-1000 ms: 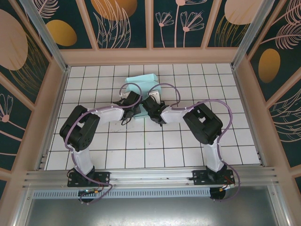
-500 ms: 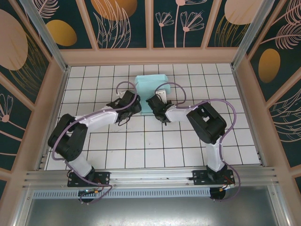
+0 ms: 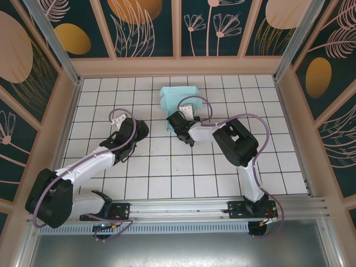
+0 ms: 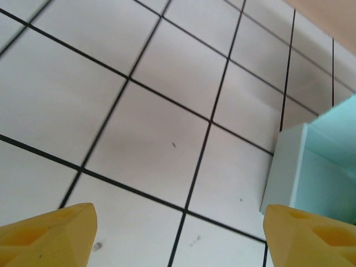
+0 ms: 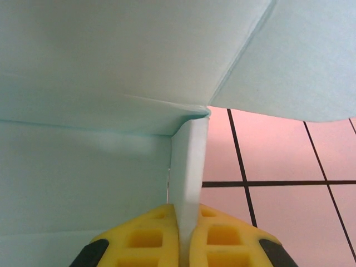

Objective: Fold the paper box

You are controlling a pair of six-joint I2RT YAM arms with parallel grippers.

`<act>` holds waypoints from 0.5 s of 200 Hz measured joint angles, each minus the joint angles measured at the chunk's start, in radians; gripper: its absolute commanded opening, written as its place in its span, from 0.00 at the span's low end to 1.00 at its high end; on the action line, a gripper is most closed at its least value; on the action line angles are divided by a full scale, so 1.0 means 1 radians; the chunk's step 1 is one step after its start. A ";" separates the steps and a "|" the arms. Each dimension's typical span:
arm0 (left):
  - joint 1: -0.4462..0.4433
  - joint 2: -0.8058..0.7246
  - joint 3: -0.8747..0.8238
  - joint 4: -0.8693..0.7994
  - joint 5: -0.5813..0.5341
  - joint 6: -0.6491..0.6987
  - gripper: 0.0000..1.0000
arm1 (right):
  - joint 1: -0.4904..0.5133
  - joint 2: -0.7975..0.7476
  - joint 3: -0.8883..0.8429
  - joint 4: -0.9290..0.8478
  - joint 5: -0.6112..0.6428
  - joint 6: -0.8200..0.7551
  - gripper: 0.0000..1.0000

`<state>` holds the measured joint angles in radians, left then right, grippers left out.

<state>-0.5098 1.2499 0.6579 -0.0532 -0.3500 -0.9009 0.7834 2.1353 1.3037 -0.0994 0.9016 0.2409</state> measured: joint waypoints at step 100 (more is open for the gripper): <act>0.016 0.017 -0.014 0.087 0.068 0.085 0.84 | 0.004 -0.137 -0.099 -0.043 -0.098 -0.070 0.63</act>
<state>-0.4942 1.2671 0.6441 0.0338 -0.2821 -0.8158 0.7872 1.9984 1.2045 -0.1421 0.8036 0.1711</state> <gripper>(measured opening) 0.840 0.587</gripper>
